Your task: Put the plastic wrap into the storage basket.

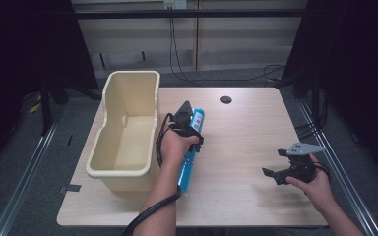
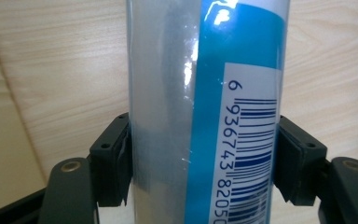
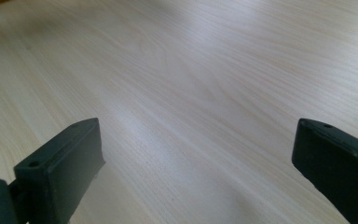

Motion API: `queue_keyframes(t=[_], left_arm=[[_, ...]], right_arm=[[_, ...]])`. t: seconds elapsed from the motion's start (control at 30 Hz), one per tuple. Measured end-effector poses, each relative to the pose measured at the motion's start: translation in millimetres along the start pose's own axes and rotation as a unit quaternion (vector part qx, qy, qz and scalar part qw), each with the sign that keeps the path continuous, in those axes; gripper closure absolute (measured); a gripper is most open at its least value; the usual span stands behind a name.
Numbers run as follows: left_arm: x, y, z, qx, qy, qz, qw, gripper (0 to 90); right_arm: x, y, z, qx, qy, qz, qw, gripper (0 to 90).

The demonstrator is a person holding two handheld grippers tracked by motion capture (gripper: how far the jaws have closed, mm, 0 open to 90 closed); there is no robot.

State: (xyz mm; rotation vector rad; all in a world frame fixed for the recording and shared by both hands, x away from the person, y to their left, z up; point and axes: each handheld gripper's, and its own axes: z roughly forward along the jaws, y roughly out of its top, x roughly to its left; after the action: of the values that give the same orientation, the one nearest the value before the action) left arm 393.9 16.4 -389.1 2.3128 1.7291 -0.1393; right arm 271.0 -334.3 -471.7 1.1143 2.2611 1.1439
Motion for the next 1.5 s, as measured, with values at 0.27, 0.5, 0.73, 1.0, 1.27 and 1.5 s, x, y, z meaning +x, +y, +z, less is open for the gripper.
queue_keyframes(t=[0.27,0.5,0.73,1.0,1.27,1.5], left_arm=[[2.3,1.1,-14.9,0.001,-0.006,0.005,1.0,32.2],[0.8,4.2,-31.0,-0.004,-0.01,0.005,0.9999,32.2],[-1.0,5.8,-47.4,-0.006,-0.015,0.007,0.9998,32.2],[3.8,6.2,-60.7,-0.006,-0.016,0.001,0.9999,32.2],[8.8,3.4,-68.5,-0.004,-0.016,0.0,0.9999,32.2],[13.2,1.3,-80.6,-0.013,-0.011,-0.01,0.9998,32.2]], right_arm=[[0.2,-2.6,-0.8,0.007,0.001,-0.005,1.0,1.7],[0.7,-4.4,-3.1,0.01,-0.001,-0.004,0.9999,1.7],[0.1,-4.7,-2.3,0.013,0.003,-0.009,0.9999,1.7],[0.6,-4.2,-1.2,0.016,0.008,-0.013,0.9998,1.7],[0.1,-3.7,0.2,0.015,0.008,-0.009,0.9998,1.7],[1.8,-0.8,4.6,0.015,0.012,-0.016,0.9997,1.7]])
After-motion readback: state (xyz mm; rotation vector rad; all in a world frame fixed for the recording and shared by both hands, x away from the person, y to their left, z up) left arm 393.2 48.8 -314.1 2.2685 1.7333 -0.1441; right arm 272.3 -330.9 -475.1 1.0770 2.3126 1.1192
